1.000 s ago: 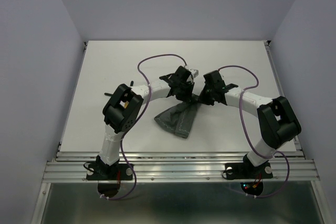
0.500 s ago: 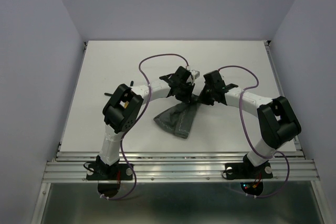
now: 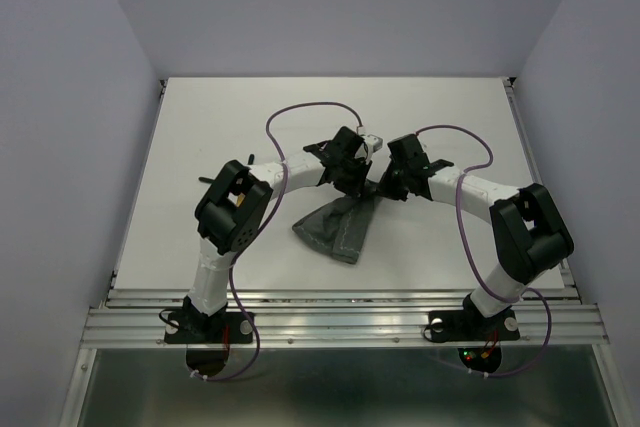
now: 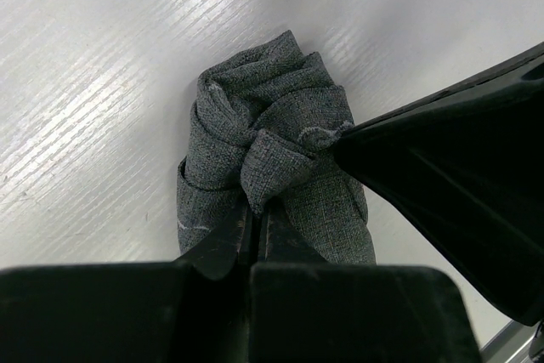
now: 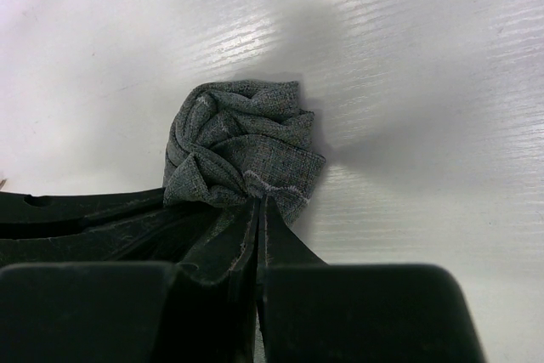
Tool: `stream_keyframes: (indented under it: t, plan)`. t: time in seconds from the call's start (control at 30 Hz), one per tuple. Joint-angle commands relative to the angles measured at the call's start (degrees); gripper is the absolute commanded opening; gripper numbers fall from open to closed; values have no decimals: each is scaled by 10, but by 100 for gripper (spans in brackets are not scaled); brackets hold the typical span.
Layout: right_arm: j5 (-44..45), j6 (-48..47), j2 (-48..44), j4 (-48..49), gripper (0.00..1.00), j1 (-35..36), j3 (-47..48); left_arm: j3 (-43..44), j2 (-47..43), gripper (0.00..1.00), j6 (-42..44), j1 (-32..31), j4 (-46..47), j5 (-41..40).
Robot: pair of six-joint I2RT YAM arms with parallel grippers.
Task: Fold the napkin into a case and place the utensils inside
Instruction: Fold the 2/3-rectangle-folded napkin at the center of the board.
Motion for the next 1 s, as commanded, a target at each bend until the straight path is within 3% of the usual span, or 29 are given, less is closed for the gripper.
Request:
stream_keyframes:
  t: [0.0, 0.83, 0.97]
  plan:
    - [6, 7, -14, 32, 1, 4, 10, -11, -32, 0, 21, -3, -28, -3]
    - [-9, 21, -30, 53, 1, 4, 2, -31, -62, 0, 21, -13, -1, -65]
    - [-22, 24, -22, 62, 1, 4, 2, -31, -65, 21, 9, -14, 3, -72]
